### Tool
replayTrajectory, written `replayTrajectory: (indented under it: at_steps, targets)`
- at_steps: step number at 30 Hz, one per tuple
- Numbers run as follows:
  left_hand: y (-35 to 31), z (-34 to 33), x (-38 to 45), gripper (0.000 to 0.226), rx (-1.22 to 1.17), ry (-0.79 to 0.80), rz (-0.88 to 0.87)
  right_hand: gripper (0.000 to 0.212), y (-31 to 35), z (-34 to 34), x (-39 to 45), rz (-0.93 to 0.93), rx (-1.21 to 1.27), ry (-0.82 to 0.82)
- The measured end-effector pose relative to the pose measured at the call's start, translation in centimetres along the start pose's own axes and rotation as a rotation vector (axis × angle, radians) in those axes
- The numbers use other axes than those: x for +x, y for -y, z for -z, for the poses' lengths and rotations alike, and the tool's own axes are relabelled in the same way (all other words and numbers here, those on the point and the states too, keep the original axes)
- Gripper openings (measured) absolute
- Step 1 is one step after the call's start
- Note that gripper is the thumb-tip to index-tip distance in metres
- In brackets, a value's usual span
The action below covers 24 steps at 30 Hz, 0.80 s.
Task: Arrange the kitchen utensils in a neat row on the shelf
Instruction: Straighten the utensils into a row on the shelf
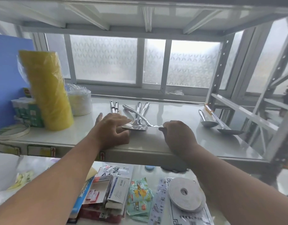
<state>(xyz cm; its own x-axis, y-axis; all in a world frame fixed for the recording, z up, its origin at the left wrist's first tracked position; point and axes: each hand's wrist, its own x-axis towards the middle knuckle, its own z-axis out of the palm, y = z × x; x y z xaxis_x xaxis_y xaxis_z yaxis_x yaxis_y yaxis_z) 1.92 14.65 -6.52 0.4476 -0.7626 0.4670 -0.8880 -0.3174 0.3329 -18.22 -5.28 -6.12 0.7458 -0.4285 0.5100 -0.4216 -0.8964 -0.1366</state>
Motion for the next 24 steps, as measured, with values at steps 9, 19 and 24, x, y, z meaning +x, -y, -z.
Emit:
replayTrajectory:
  at_steps: [9, 19, 24]
  targets:
    - [1.1, -0.7, 0.4, 0.044, -0.042, -0.066, -0.099, 0.024, -1.2, -0.2, -1.0, -0.032, 0.026, -0.135]
    - [2.0, -1.2, 0.8, 0.042, -0.113, -0.113, -0.128, 0.029, -2.3, 1.7, -0.2, -0.278, -0.076, 0.158]
    - [1.9, -1.0, 0.6, 0.042, -0.106, -0.088, -0.143, 0.035, -2.0, 1.8, -1.4, -0.096, 0.103, 0.054]
